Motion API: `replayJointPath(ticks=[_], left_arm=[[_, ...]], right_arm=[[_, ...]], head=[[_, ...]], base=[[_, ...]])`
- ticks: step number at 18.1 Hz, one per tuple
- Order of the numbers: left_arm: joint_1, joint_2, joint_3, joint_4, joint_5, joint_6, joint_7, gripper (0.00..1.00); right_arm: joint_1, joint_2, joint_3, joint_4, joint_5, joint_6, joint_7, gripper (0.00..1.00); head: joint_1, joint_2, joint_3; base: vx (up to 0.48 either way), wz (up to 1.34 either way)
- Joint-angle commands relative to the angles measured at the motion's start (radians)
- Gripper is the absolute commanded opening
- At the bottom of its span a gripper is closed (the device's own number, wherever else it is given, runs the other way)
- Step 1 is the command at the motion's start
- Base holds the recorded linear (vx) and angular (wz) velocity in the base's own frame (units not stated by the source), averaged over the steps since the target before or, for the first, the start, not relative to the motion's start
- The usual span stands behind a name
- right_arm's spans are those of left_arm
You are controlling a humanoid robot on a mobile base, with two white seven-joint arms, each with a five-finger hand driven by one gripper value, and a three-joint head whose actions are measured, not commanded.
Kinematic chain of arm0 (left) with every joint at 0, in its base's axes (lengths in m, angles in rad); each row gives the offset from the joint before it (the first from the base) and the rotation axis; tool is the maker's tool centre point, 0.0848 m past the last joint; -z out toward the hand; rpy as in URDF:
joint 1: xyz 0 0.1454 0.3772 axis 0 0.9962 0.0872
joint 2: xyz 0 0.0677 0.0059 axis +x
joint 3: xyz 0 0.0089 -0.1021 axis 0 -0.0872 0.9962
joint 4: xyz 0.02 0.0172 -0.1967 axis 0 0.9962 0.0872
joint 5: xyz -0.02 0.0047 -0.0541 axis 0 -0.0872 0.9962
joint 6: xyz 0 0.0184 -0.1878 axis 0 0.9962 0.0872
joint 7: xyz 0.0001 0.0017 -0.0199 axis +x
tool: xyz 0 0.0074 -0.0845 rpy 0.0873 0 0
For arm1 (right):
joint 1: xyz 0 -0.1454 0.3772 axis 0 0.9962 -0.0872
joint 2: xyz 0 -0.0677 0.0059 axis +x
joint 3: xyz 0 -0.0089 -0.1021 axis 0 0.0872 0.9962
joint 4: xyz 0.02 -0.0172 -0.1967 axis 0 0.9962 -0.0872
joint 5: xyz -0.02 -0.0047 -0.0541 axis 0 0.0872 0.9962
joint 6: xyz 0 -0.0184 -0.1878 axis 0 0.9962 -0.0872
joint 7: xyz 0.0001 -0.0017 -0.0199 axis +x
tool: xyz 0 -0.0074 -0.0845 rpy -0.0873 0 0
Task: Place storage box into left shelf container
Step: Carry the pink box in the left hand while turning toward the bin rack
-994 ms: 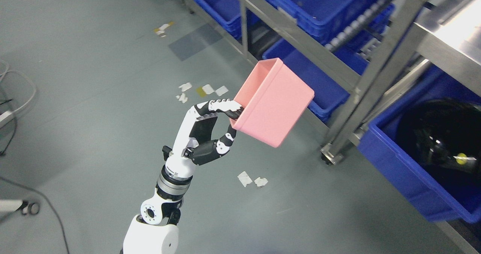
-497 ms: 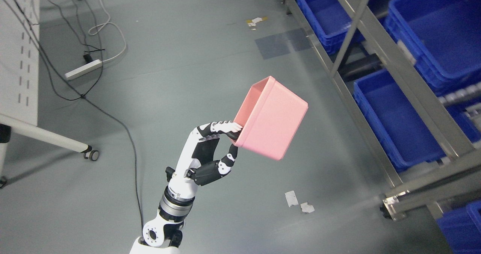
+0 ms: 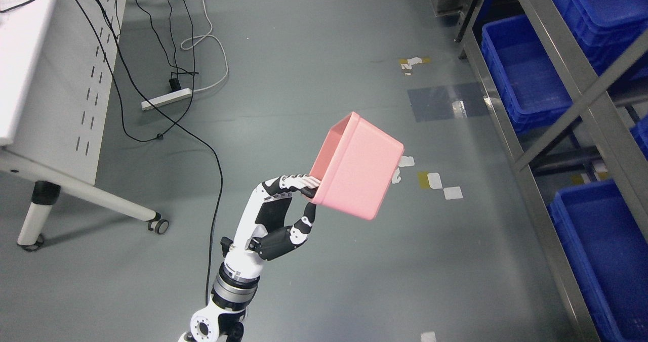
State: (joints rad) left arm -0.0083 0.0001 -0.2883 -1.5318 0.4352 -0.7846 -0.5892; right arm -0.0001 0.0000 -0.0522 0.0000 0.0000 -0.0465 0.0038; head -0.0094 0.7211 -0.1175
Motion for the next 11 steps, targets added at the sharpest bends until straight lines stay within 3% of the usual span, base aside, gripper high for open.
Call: replayJointPath(ticks=[1,11], left_arm=[[-0.025,0.017,0.021,-0.004,-0.001,-0.001,0.0,0.02],[-0.024,0.017,0.031,-0.002,-0.001,-0.001,0.0,0.02]], right_arm=[[-0.003,-0.018,0.0,-0.017,-0.021,-0.003,-0.007,1.0],[-0.003,-0.018,0.0,-0.017,-0.021,-0.003,-0.005,1.0]], head=[[0.0,0.0,0.0],[0.0,0.0,0.0]], base=[[0.5,0.08],[0.62,0.06]])
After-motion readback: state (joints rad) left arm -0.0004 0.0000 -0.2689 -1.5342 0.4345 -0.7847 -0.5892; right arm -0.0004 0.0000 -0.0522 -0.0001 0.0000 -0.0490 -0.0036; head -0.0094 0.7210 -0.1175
